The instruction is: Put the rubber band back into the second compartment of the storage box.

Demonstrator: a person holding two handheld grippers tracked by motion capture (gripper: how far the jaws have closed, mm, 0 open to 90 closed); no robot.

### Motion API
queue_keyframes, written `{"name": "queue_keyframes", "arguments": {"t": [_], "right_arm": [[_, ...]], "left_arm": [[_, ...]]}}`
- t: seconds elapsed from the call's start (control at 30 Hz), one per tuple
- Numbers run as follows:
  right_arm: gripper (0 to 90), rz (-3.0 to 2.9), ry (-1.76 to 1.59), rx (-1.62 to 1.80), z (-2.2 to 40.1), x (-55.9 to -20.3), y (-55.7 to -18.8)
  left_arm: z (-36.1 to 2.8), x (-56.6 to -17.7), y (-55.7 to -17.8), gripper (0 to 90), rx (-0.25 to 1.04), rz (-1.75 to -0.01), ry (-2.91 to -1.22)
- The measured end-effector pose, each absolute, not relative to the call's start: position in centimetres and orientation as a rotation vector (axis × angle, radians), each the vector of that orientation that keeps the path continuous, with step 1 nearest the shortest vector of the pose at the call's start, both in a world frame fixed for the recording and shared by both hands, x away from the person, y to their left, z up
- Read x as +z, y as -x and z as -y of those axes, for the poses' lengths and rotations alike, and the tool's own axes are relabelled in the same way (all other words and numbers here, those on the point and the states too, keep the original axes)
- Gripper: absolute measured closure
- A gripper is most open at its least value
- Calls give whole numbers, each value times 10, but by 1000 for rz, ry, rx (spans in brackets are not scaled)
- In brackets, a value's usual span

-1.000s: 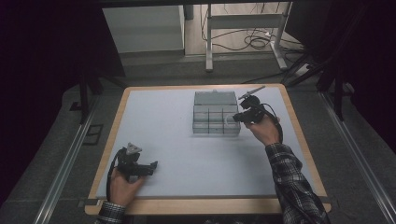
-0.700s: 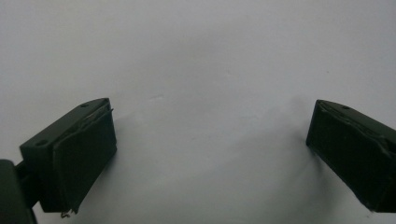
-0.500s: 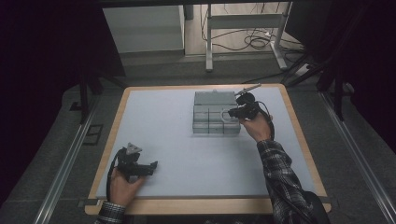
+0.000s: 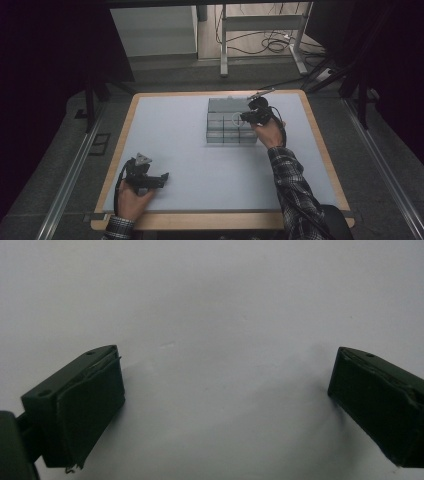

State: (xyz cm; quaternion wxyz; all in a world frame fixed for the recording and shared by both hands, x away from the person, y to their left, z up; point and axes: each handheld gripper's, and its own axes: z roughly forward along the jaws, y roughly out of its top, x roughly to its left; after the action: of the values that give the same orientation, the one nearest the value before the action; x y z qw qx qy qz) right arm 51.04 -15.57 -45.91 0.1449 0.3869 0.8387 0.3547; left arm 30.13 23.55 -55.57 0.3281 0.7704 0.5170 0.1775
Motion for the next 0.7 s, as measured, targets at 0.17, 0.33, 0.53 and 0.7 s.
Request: {"name": "queue_keyframes", "arguments": {"t": [0.17, 0.33, 0.53, 0.7], "right_arm": [[815, -2389, -1115, 1035, 149, -465, -516], [815, -2390, -1130, 1036, 144, -471, -520], [815, -2387, -1119, 1010, 137, -480, -525], [814, -2389, -1102, 988, 130, -487, -527]], "left_arm": [[-235, -556, -301, 17, 465, -1358, -2005], [-235, -556, -301, 17, 465, -1355, -2013], [-235, -556, -301, 17, 464, -1356, -2008], [-235, -556, -301, 17, 465, -1356, -2010]]}}
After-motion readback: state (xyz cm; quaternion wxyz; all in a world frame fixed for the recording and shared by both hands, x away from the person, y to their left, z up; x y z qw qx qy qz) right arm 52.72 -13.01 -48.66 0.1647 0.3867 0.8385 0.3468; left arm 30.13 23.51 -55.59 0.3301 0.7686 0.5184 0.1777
